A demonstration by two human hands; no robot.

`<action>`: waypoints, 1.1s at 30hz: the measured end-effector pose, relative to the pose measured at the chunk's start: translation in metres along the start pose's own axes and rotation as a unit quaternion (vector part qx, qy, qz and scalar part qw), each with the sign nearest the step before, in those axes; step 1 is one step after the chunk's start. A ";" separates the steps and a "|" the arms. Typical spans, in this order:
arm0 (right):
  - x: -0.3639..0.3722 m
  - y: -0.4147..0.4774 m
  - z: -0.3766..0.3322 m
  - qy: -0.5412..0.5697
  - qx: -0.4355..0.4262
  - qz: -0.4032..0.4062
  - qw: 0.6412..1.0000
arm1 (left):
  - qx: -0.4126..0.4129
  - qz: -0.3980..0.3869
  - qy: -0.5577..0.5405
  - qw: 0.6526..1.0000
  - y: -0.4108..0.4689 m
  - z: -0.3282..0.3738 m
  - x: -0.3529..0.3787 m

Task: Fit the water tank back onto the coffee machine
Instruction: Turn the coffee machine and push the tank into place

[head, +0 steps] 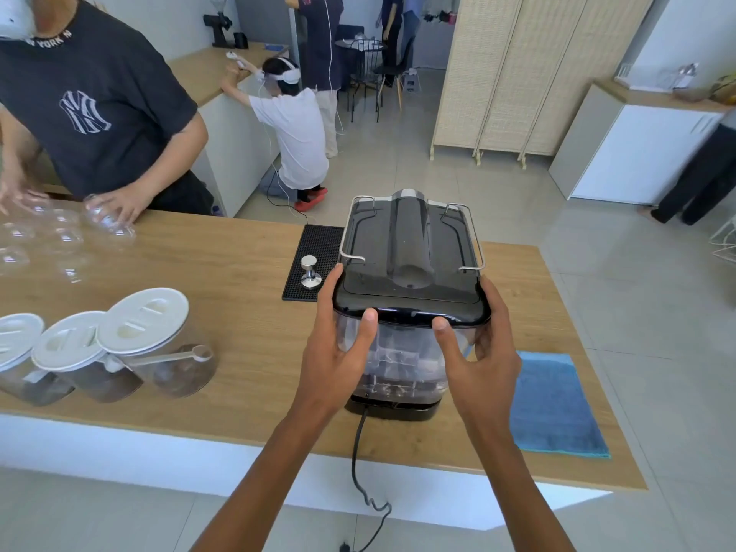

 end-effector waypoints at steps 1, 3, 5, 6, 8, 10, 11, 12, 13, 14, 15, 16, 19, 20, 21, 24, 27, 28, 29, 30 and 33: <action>0.000 0.002 0.000 -0.002 -0.002 0.000 1.000 | 0.005 0.001 -0.002 1.000 0.001 0.001 -0.001; 0.001 0.002 0.002 -0.005 -0.004 -0.002 1.000 | 0.010 0.006 -0.003 1.000 0.001 -0.001 -0.002; 0.002 -0.004 0.008 -0.007 0.001 -0.010 1.000 | 0.003 0.013 -0.004 1.000 -0.003 -0.008 -0.001; 0.004 -0.007 0.011 -0.009 0.005 -0.016 1.000 | 0.003 0.013 -0.004 1.000 -0.005 -0.010 -0.001; 0.004 -0.009 0.026 -0.016 0.025 -0.020 0.999 | -0.005 -0.001 -0.001 1.000 -0.004 -0.021 0.006; 0.003 -0.009 0.026 -0.013 0.021 -0.024 0.999 | 0.000 -0.001 0.010 1.000 -0.006 -0.022 0.005; 0.002 -0.008 0.026 -0.013 0.021 -0.025 0.999 | 0.004 -0.001 0.011 1.000 -0.005 -0.022 0.004; 0.003 -0.007 0.026 -0.013 0.020 -0.026 0.999 | 0.008 -0.001 0.012 1.000 -0.004 -0.022 0.003; 0.003 -0.007 0.025 -0.012 0.018 -0.027 0.999 | 0.011 -0.002 0.012 1.000 -0.004 -0.022 0.003; 0.004 -0.007 0.024 -0.011 0.015 -0.028 0.999 | 0.011 -0.002 0.015 1.000 -0.003 -0.023 0.003; 0.004 -0.007 0.025 -0.012 0.014 -0.029 0.999 | 0.009 -0.001 0.020 1.000 -0.003 -0.023 0.003; 0.003 -0.007 0.025 -0.014 0.014 -0.029 0.999 | 0.007 0.001 0.023 1.000 -0.004 -0.023 0.003; 0.002 -0.008 0.026 -0.015 0.012 -0.028 0.999 | 0.010 0.002 0.019 1.000 -0.004 -0.023 0.002; 0.002 -0.008 0.026 -0.016 0.012 -0.027 0.999 | 0.009 -0.002 0.015 1.000 -0.003 -0.022 0.003; 0.002 -0.008 0.026 -0.020 0.015 -0.025 0.999 | 0.007 -0.006 0.014 1.000 -0.003 -0.023 0.003; 0.003 -0.010 0.027 -0.027 0.022 -0.026 0.999 | 0.010 -0.018 0.010 1.000 -0.003 -0.023 0.003; 0.003 -0.011 0.026 -0.035 0.026 -0.032 0.999 | 0.003 -0.025 0.009 1.000 -0.004 -0.021 0.003; 0.003 -0.011 0.025 -0.038 0.026 -0.036 0.998 | -0.001 -0.023 0.008 1.000 -0.005 -0.021 0.004; 0.003 -0.011 0.025 -0.042 0.024 -0.041 0.998 | -0.007 -0.021 0.010 1.000 -0.007 -0.022 0.004; 0.002 -0.011 0.025 -0.050 0.024 -0.046 0.997 | -0.015 -0.019 0.015 1.000 -0.009 -0.026 0.004; -0.001 -0.011 0.028 -0.071 0.014 -0.075 0.995 | -0.024 -0.032 0.029 0.999 -0.017 -0.036 0.003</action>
Point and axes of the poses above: each hand's wrist, its own y-axis towards the middle knuckle, its own x-axis out of the palm, z = x × y, the point moved 7 cm from there along y, towards the middle knuckle, and after that the axes turned 7 degrees about -z, right-handed, at the moved point
